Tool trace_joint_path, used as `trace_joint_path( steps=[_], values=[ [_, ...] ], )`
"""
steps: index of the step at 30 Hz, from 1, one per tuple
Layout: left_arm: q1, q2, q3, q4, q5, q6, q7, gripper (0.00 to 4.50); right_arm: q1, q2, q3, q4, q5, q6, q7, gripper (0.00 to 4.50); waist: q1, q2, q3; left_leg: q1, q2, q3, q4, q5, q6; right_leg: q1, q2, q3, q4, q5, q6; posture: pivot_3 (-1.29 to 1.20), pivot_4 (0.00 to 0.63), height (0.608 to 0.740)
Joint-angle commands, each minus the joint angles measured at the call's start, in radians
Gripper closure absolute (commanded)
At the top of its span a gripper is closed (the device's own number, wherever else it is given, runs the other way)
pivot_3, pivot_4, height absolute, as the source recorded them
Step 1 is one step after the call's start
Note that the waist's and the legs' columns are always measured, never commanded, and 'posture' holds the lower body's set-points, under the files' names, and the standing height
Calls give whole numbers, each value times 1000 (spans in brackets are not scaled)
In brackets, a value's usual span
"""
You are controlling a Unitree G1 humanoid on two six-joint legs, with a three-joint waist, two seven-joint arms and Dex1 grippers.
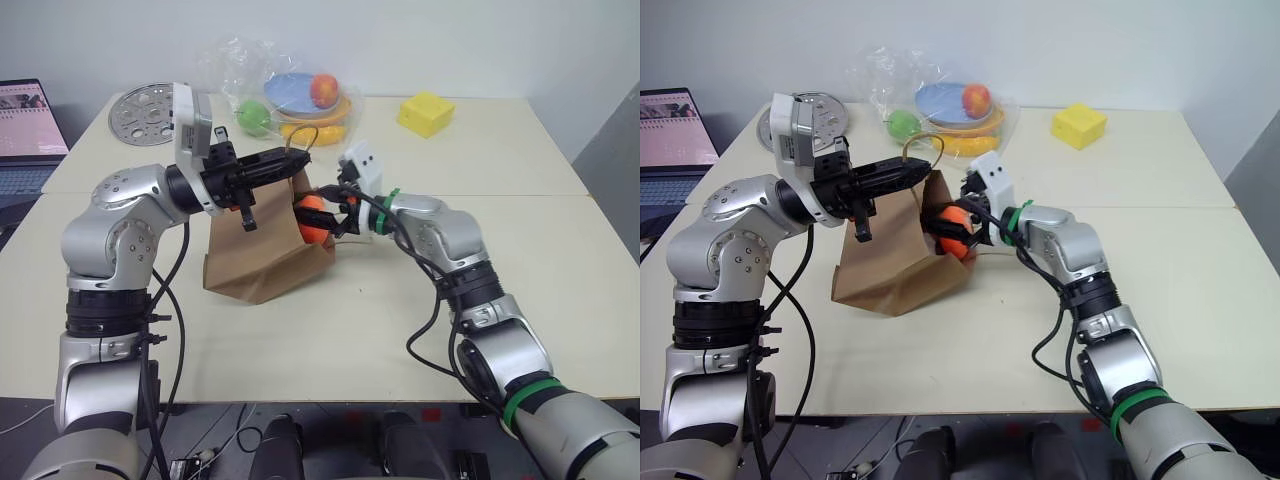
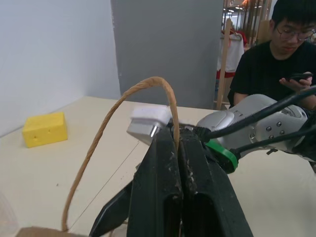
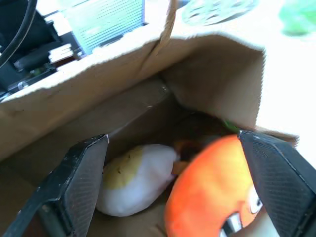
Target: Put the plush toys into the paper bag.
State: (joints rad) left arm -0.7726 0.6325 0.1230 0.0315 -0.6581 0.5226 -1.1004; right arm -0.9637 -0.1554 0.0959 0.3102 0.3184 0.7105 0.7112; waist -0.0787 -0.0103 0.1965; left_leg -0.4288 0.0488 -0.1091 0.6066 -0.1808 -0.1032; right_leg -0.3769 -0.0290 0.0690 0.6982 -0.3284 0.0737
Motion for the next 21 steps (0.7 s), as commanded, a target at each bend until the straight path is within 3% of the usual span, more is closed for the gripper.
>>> trace_joint_path(
  steps=[1,4,10,14,18,21],
  values=[
    [-25,18,28,-11,-2,-15,-1,4500,44,-106,-104,-209,64,101,-21,44,7,0,0,0,0,0,0,0,0,0,0,0,0,0,0,0,150,740],
    [-37,24,33,-4,-6,-12,-2,4500,128,-218,-170,-360,99,199,-41,44,21,0,0,-2,0,0,0,0,0,-1,0,0,-1,0,0,0,150,740],
    [-56,33,42,12,-13,-10,-7,4500,391,-301,-228,-534,171,390,-89,44,21,0,0,-2,0,0,0,0,0,-1,0,0,-1,0,0,0,150,740],
    [-62,32,38,27,-1,-22,-15,4500,501,-208,-281,-584,251,505,-160,44,12,0,0,-2,0,1,0,0,0,-2,0,1,0,0,0,0,150,740],
    [-69,29,40,29,-2,-24,-12,4500,463,3,-428,-585,351,662,-298,44,1,0,0,-2,0,1,1,0,0,-2,0,1,1,0,0,0,150,740],
    [-68,28,40,29,-3,-24,-13,4500,439,78,-486,-585,381,717,-359,44,1,0,0,-2,0,0,1,0,0,-2,0,1,2,0,0,0,150,740]
  ],
)
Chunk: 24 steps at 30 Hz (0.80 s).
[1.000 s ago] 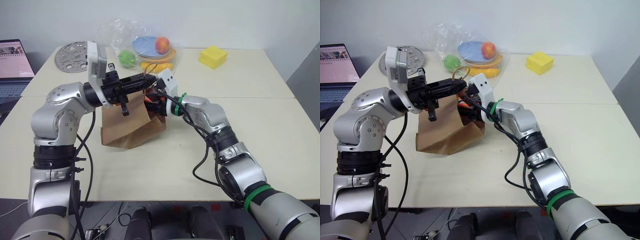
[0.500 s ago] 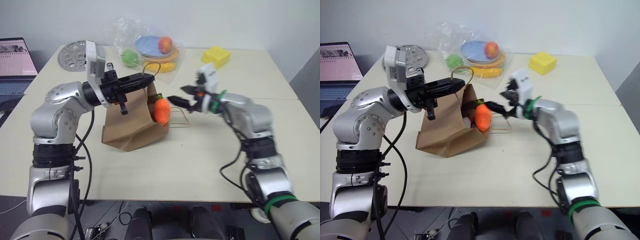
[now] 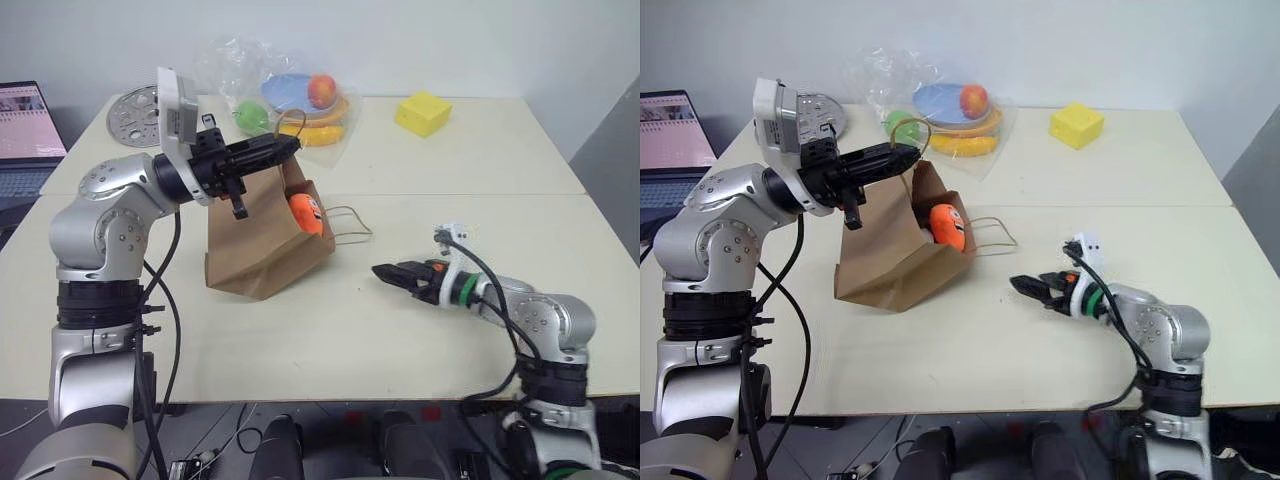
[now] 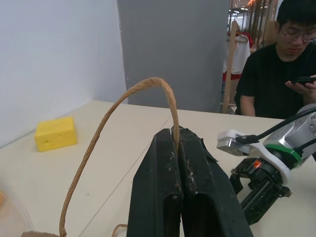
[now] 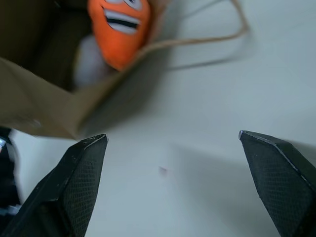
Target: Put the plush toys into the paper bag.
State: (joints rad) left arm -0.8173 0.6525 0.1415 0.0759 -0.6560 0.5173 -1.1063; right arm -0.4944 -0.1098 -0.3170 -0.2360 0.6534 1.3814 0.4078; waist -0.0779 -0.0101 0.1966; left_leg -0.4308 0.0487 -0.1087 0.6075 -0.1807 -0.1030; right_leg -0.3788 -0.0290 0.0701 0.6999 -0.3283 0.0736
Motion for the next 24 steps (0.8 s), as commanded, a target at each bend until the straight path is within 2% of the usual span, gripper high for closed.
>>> trace_joint_path(
  steps=[1,4,6,15,24],
  values=[
    [-22,9,21,-16,-5,-19,-8,4500,-37,55,-85,-35,53,56,-75,44,3,0,0,0,0,0,0,0,0,0,0,0,0,0,0,0,150,740],
    [-10,7,22,-28,-7,-19,-5,4500,-171,309,-358,188,133,-23,-339,44,4,0,0,0,0,-1,-1,0,0,0,0,-1,0,0,0,0,150,740],
    [-3,7,26,-37,-10,-17,-3,4500,-221,359,-430,283,156,-79,-438,44,7,0,0,0,0,0,-1,0,0,0,-1,-1,0,1,-1,0,150,740],
    [18,17,34,-61,-10,-15,3,4500,-276,371,-327,444,269,-211,-538,44,10,0,0,0,0,0,-2,0,0,0,0,-1,-1,1,-1,0,150,740],
    [34,28,43,-78,-13,-7,11,4500,-213,312,-248,387,443,-69,-624,44,-5,1,0,0,0,0,-3,0,0,-1,0,-1,-1,1,-1,0,150,740]
  ],
)
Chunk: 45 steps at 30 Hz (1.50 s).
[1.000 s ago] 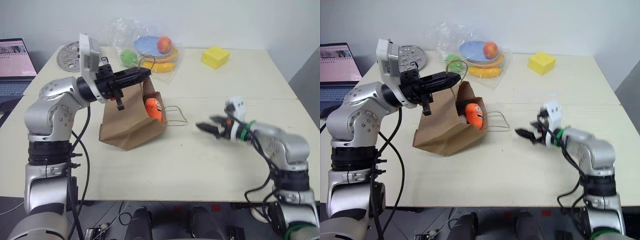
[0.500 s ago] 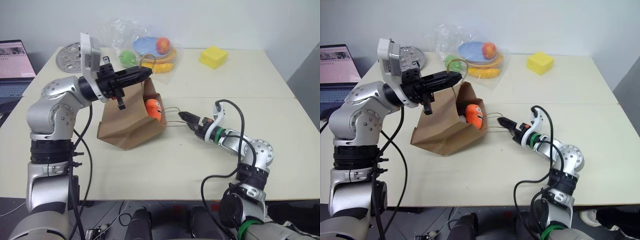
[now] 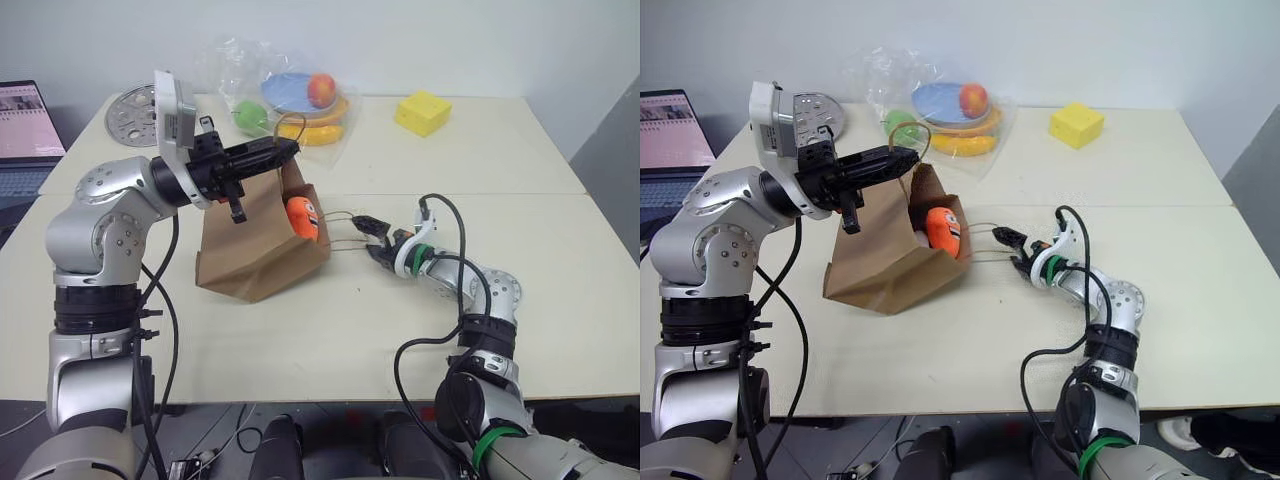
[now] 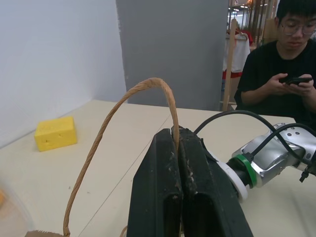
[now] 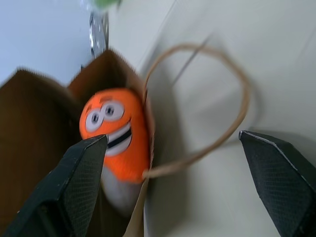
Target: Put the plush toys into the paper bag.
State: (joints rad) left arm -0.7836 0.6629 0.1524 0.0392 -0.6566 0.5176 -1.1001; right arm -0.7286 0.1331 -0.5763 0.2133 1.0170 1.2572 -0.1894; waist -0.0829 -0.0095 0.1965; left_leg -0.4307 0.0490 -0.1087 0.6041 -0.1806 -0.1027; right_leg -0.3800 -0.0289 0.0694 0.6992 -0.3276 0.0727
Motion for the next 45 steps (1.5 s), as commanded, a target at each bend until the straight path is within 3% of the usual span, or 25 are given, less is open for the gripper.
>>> trace_joint_path(
  steps=[1,4,13,22,26,35,36,45],
  values=[
    [4,18,33,-44,-13,-7,6,4500,34,70,21,-76,103,78,-31,44,0,0,0,0,0,0,0,0,0,0,0,0,0,0,0,0,150,740],
    [9,15,33,-51,-14,-6,13,4500,48,81,42,-74,139,78,-49,44,0,0,0,0,0,0,-1,0,0,0,0,0,-1,0,0,0,150,740],
    [8,19,32,-53,-13,-5,16,4500,-39,53,89,122,82,-166,-13,44,-1,0,0,0,0,0,0,0,0,0,0,0,0,0,0,0,150,740],
    [17,18,33,-60,-12,-4,22,4500,-51,13,98,170,79,-216,11,44,-1,0,0,0,0,0,-1,0,1,0,0,0,-1,0,0,0,150,740],
    [19,15,32,-67,-12,-4,27,4500,-46,22,112,153,78,-223,30,933,-1,0,0,0,0,0,-1,0,1,0,0,0,-1,0,0,0,150,740],
    [17,11,27,-71,-14,-1,26,4500,-52,-16,112,121,80,-242,45,4244,0,0,0,0,0,0,-2,0,1,0,0,0,-1,0,0,0,150,740],
    [16,12,27,-71,-14,-1,26,4500,-58,-25,111,99,86,-242,48,4433,0,0,0,0,0,0,-2,0,1,-1,0,0,-1,0,0,0,150,740],
    [-8,21,30,-38,4,-15,29,4500,-166,-194,191,-149,109,-205,176,4433,0,1,0,0,0,0,-2,0,1,-1,0,0,-1,0,0,0,150,740]
  ],
)
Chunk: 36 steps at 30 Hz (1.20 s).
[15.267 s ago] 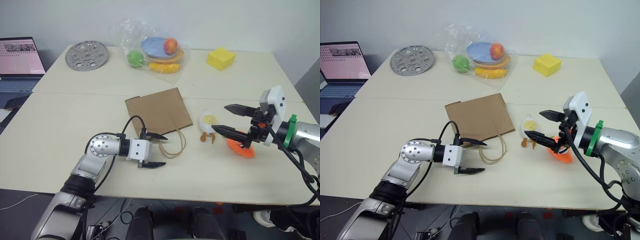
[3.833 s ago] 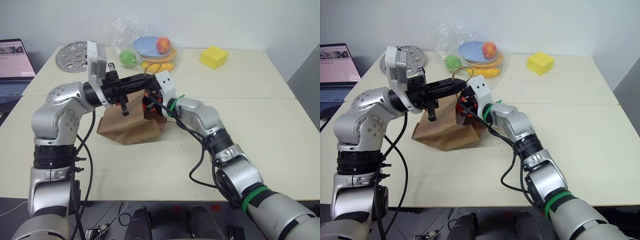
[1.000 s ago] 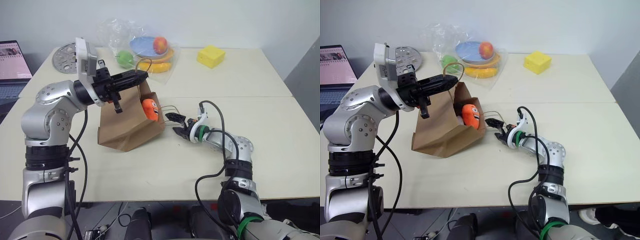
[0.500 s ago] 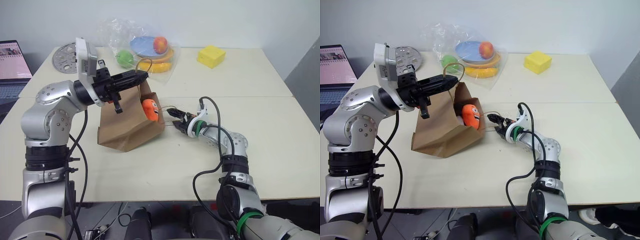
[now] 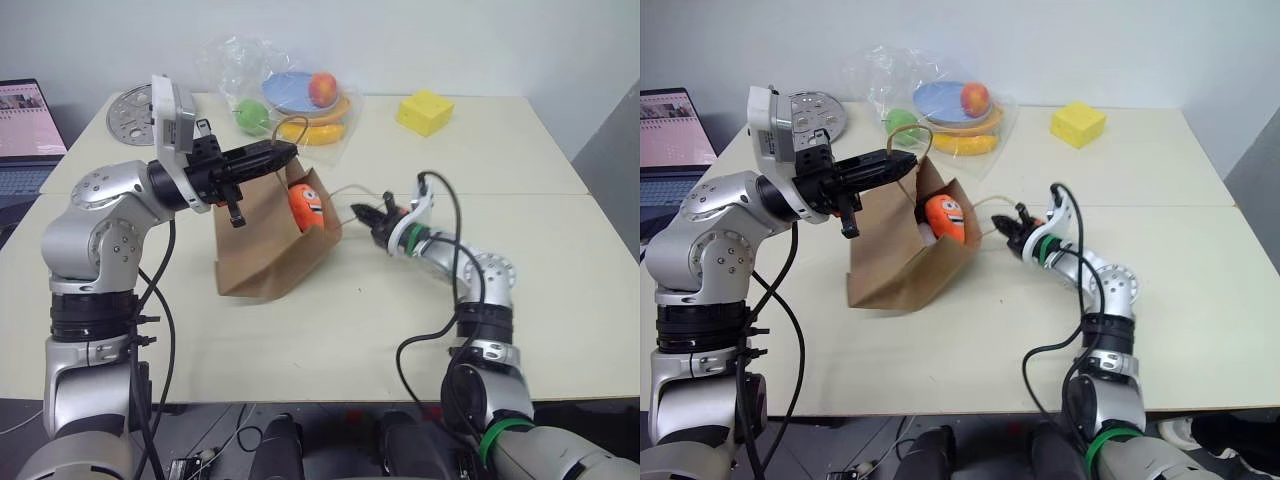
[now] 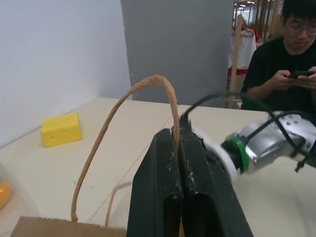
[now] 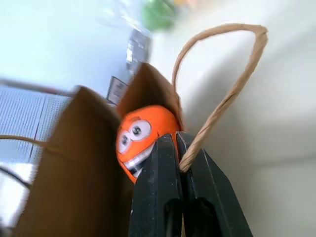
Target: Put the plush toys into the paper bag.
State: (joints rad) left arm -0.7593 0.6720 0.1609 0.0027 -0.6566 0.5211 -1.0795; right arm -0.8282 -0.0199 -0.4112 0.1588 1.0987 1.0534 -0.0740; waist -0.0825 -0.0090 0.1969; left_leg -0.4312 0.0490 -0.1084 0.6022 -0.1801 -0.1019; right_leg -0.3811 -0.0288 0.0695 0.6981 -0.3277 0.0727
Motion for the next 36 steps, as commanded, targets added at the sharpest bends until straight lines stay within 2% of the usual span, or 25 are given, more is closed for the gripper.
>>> trace_joint_path(
  steps=[1,5,9,14,20,23,27,31,36],
  values=[
    [-38,12,23,10,9,-25,11,4500,-84,-57,34,-104,21,-7,72,4433,0,0,0,0,0,0,0,0,0,0,0,0,0,0,0,0,150,740],
    [-79,-1,39,73,27,-55,43,4500,-159,-135,113,-175,-9,6,150,4433,0,0,0,0,0,0,0,0,0,0,0,0,0,0,0,0,150,740],
    [-94,-10,35,109,42,-75,66,4500,-173,-164,172,-232,-21,8,191,4433,0,0,0,-1,0,0,0,0,0,-1,0,0,0,0,0,0,150,740],
    [-98,-25,23,132,61,-100,79,4500,-156,-114,227,-317,-19,3,137,4433,0,0,0,-2,0,0,-1,0,0,-3,0,0,0,0,0,0,150,740],
    [-95,-20,11,144,69,-92,49,4500,-24,-119,428,-422,-162,-37,213,4433,0,0,0,-2,0,0,-1,0,0,-3,0,0,0,0,0,0,150,740],
    [-89,-17,2,142,71,-91,22,4500,-20,-132,562,-380,-337,-138,259,4433,0,0,0,-2,0,0,-1,0,0,-3,0,0,0,0,0,0,150,740],
    [-97,-6,-8,145,76,-76,-6,4500,-59,-79,600,-288,-460,-233,268,4433,-1,0,0,-2,0,0,-1,0,0,-3,0,0,1,0,0,0,150,740],
    [-60,13,-15,138,97,-83,-23,4500,-71,-64,593,-253,-515,-271,299,4433,-1,0,0,-2,0,0,-1,0,0,-3,0,0,0,0,0,0,150,740],
    [-16,6,6,129,107,-75,31,4500,-104,-22,556,-203,-564,-340,311,4433,0,0,0,-2,0,0,-1,0,0,-3,0,0,0,0,0,0,150,740]
  ],
)
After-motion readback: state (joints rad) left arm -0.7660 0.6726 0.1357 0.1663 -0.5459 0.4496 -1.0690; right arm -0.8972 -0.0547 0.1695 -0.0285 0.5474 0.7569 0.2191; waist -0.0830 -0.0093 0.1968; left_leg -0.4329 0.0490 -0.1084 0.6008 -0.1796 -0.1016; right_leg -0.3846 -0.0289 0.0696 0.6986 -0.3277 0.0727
